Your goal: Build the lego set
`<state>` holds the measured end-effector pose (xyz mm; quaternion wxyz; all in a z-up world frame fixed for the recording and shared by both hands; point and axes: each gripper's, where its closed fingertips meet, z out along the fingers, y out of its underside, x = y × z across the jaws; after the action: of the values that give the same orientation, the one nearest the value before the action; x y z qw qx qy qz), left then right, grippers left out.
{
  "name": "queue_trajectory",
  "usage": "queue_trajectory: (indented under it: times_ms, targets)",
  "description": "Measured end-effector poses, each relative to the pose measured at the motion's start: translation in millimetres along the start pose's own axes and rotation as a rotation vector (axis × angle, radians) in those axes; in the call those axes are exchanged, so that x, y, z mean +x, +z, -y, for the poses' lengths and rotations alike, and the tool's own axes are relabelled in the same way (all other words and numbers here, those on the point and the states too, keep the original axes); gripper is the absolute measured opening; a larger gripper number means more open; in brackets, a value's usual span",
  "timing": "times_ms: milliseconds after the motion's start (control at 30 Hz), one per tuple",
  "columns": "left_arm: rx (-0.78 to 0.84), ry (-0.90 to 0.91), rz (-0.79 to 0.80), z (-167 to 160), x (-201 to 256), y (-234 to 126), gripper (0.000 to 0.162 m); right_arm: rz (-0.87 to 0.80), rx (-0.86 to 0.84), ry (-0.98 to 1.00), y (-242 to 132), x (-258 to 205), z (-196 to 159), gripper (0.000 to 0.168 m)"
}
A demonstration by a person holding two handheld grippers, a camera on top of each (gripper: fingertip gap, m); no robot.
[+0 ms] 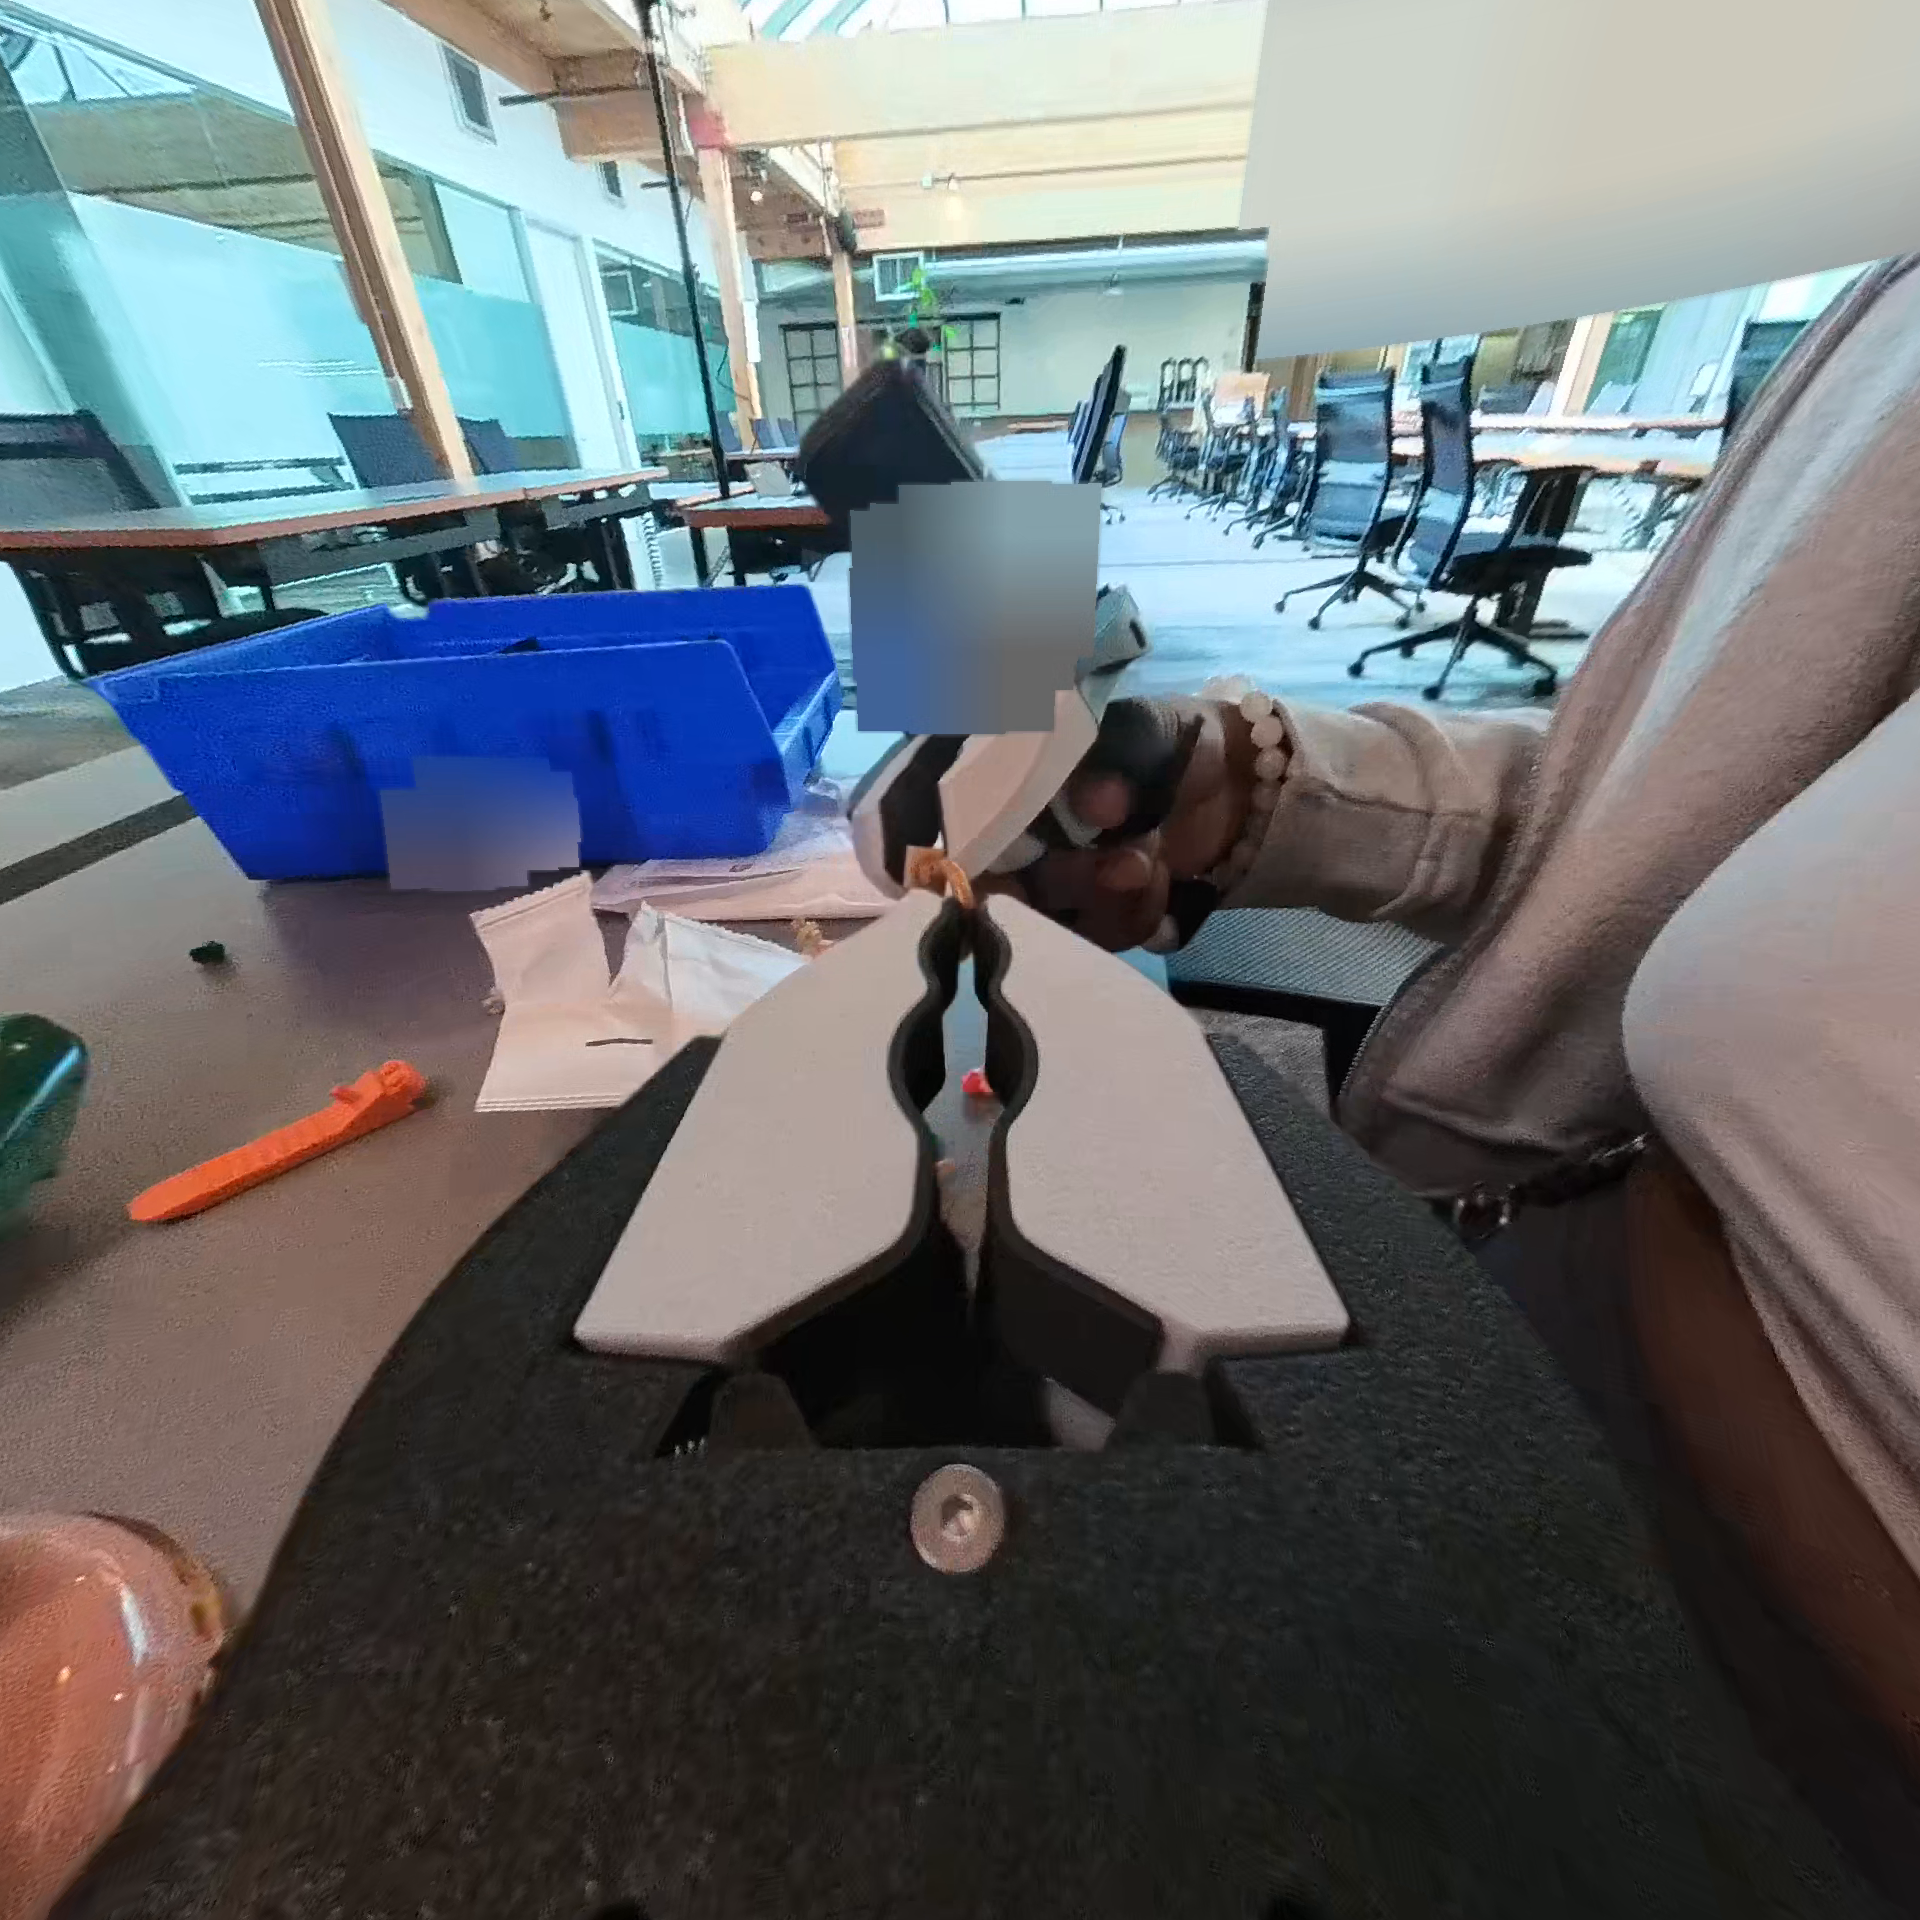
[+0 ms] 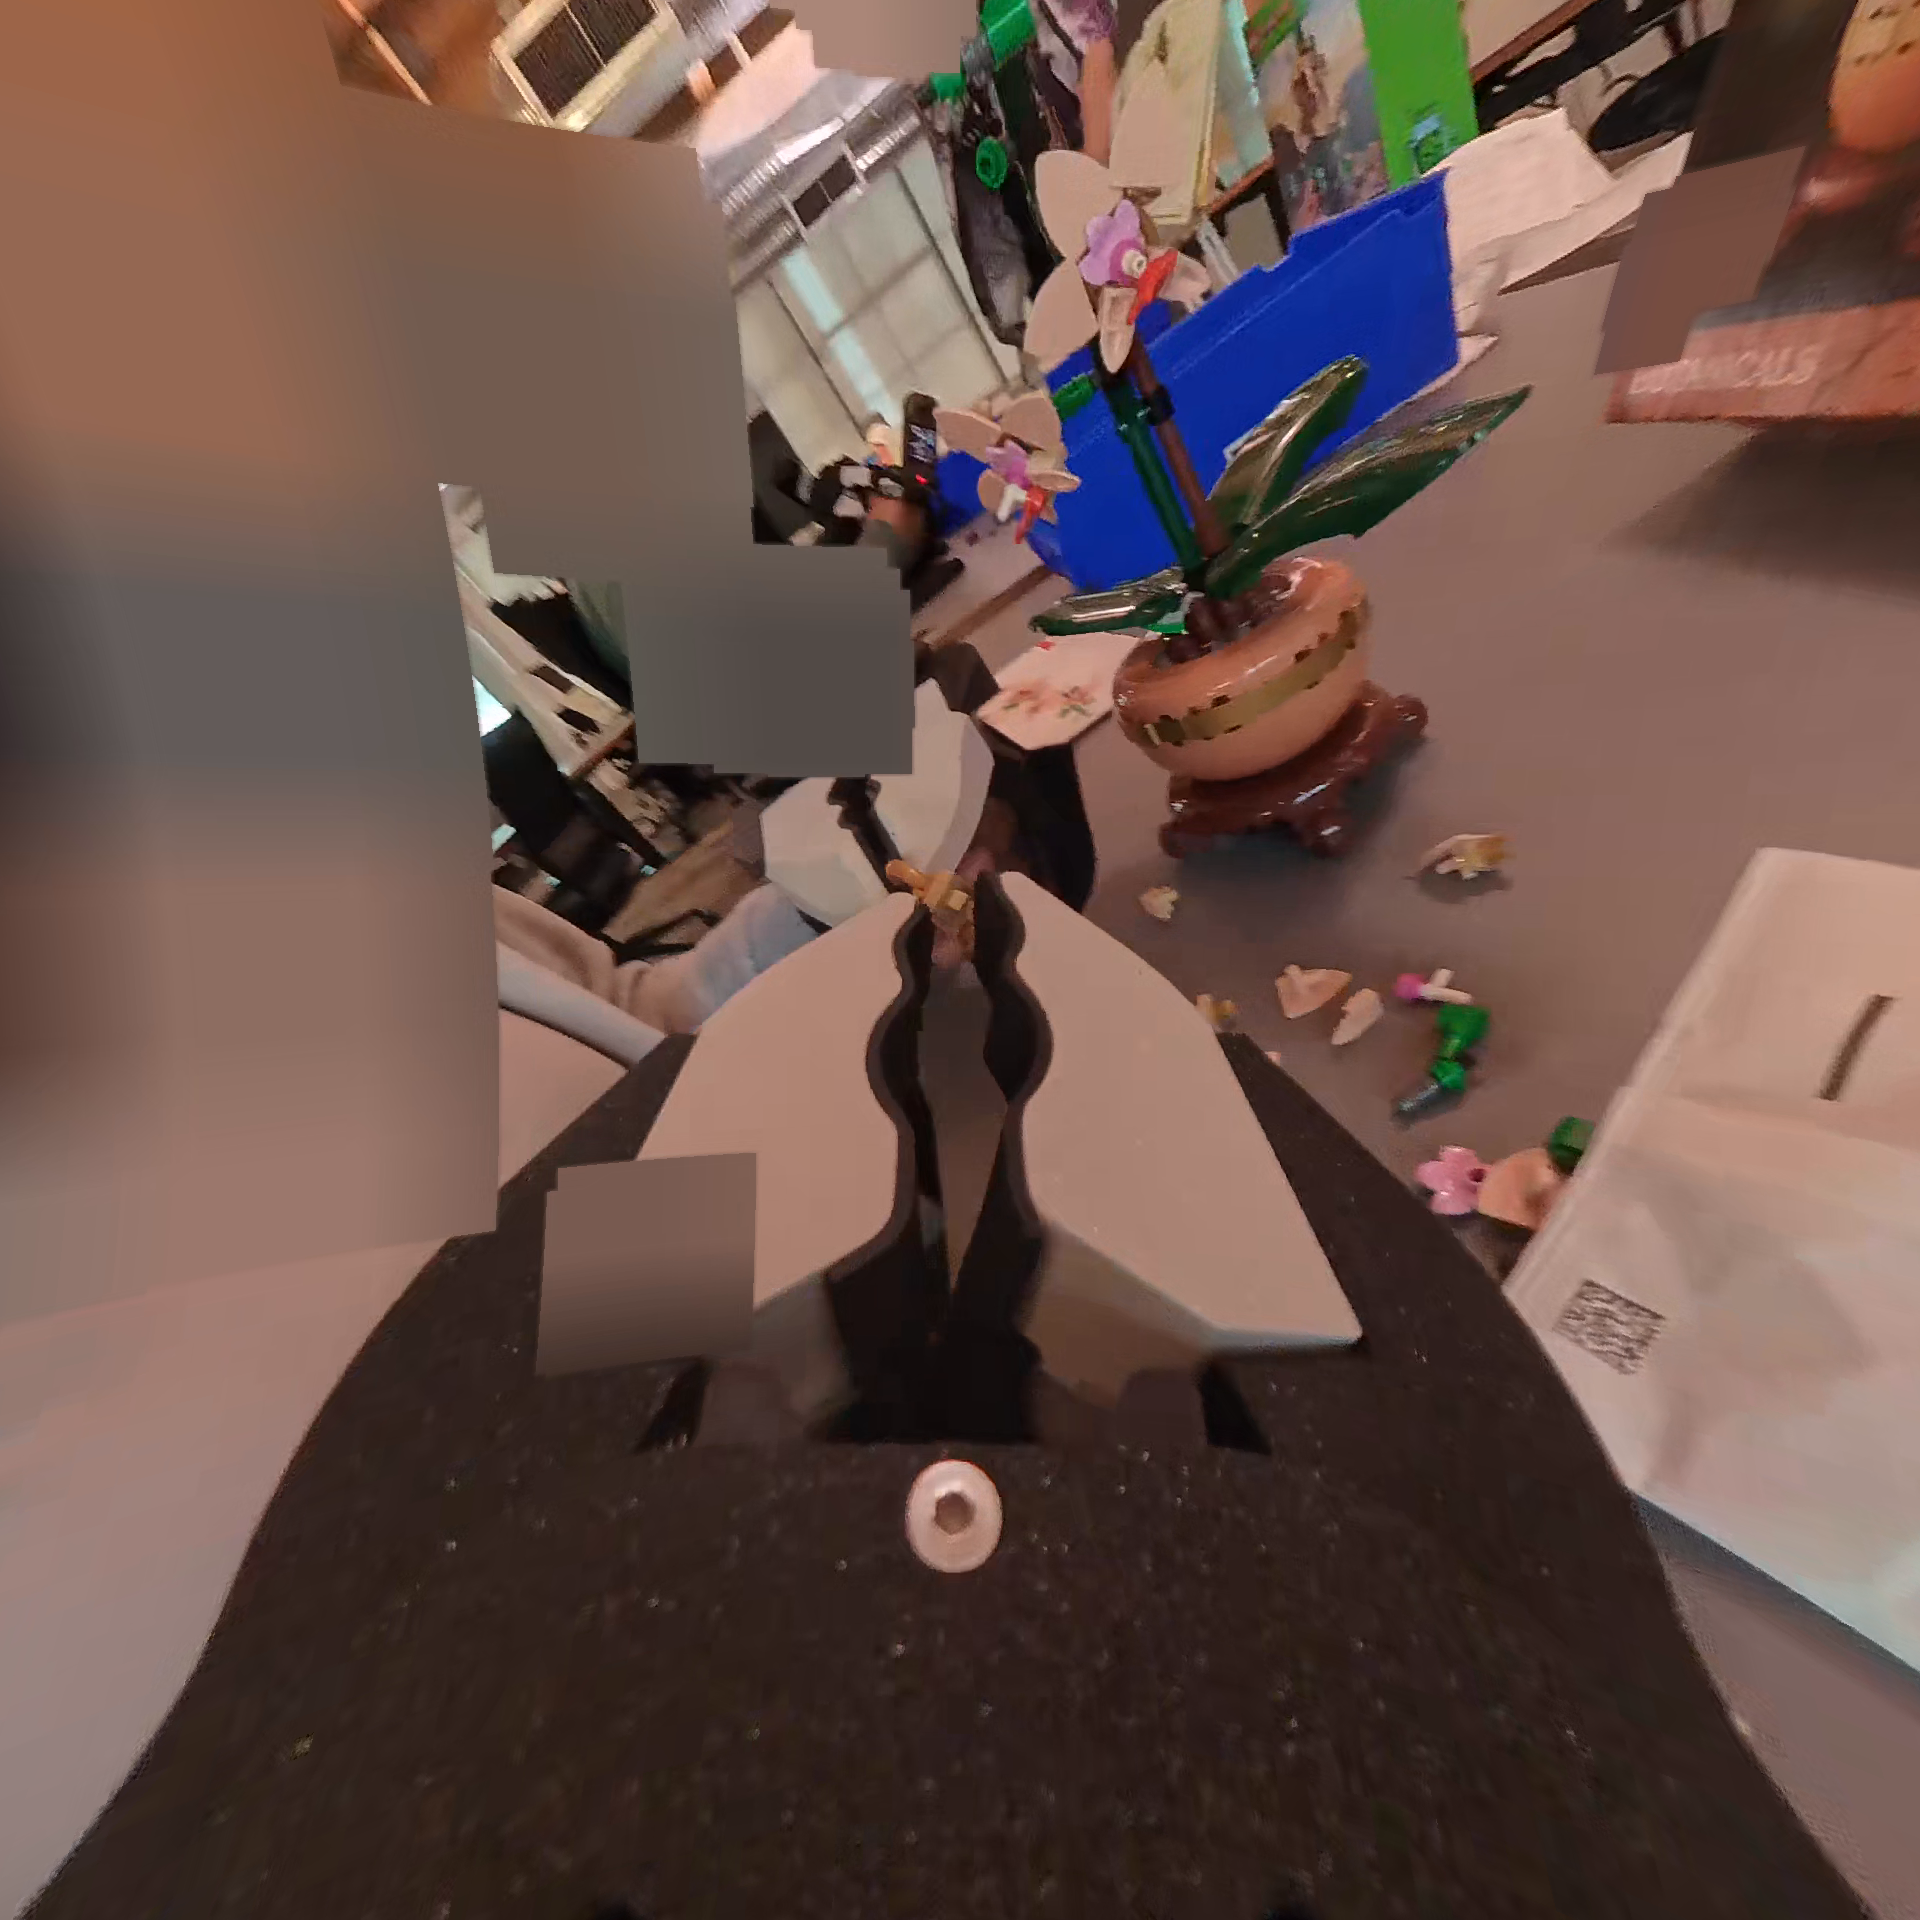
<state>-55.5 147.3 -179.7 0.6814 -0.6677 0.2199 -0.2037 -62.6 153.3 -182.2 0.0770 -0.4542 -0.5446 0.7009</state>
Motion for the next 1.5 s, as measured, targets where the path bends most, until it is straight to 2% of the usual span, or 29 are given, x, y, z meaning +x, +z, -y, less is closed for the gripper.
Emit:
queue_trajectory:
  times_ms: [100, 167, 300, 367, 433, 500, 567, 633, 733, 867, 967, 1100, 1167, 1333, 1400, 1500]
  targets:
    - [0.154, -0.111, -0.076, 20.7, 4.7, -9.6, 0.001, -0.008, 0.120, 0.103, -14.6, 13.7, 13.2, 0.005]
    - [0.068, -0.113, 0.003, 8.8, -10.5, -11.1, 0.001, -0.033, 0.120, 0.118, -21.0, 19.0, 9.8, 0.005]
    - [-0.178, 0.008, 0.147, -25.8, -25.9, -6.3, 0.001, -0.214, -0.031, -0.094, -16.8, 32.1, -8.0, 0.004]
    - [-0.254, 0.034, 0.193, -36.1, -30.5, -4.5, 0.002, -0.392, -0.162, -0.264, -21.2, 50.6, -15.7, 0.004]
    - [-0.229, -0.031, 0.199, -35.5, -32.1, -2.6, 0.001, -0.523, -0.371, -0.405, -24.8, 67.0, -33.0, 0.005]
    - [-0.184, -0.099, 0.191, -30.8, -33.4, -3.4, 0.002, -0.612, -0.499, -0.506, -25.8, 79.5, -42.8, 0.007]
    - [-0.136, -0.151, 0.192, -25.5, -35.3, -6.4, 0.001, -0.654, -0.559, -0.539, -25.1, 86.7, -47.8, 0.022]
    - [-0.081, -0.206, 0.172, -18.9, -35.1, -8.9, 0.001, -0.655, -0.559, -0.530, -22.5, 87.4, -47.2, 0.031]
    - [-0.040, -0.260, 0.167, -16.2, -38.3, -12.0, 0.001, -0.624, -0.447, -0.495, -16.5, 80.1, -33.9, 0.028]
    - [0.061, -0.328, 0.104, -3.4, -33.7, -13.2, 0.001, -0.353, -0.132, -0.403, 7.6, 33.5, -4.5, 0.016]
    - [0.147, -0.395, 0.041, 8.2, -29.2, -15.5, 0.001, -0.232, -0.018, -0.330, 14.2, 17.3, 8.8, 0.013]
    - [0.209, -0.453, -0.023, 17.4, -23.9, -16.8, 0.001, -0.212, -0.016, -0.378, 19.7, 15.3, 10.9, 0.011]
    - [0.213, -0.464, -0.024, 17.0, -24.3, -16.5, 0.001, -0.205, -0.018, -0.411, 22.8, 12.6, 11.2, 0.003]
    - [0.205, -0.465, -0.019, 17.2, -24.7, -18.5, 0.001, -0.191, 0.003, -0.456, 22.0, 6.2, 15.8, 0.003]
    - [0.187, -0.460, -0.012, 14.4, -24.9, -17.9, 0.001, -0.234, -0.031, -0.533, 20.5, 7.2, 15.0, 0.012]
    - [0.172, -0.451, -0.011, 13.5, -24.1, -17.7, 0.001, -0.333, -0.126, -0.731, 16.8, 10.2, 14.1, 0.013]
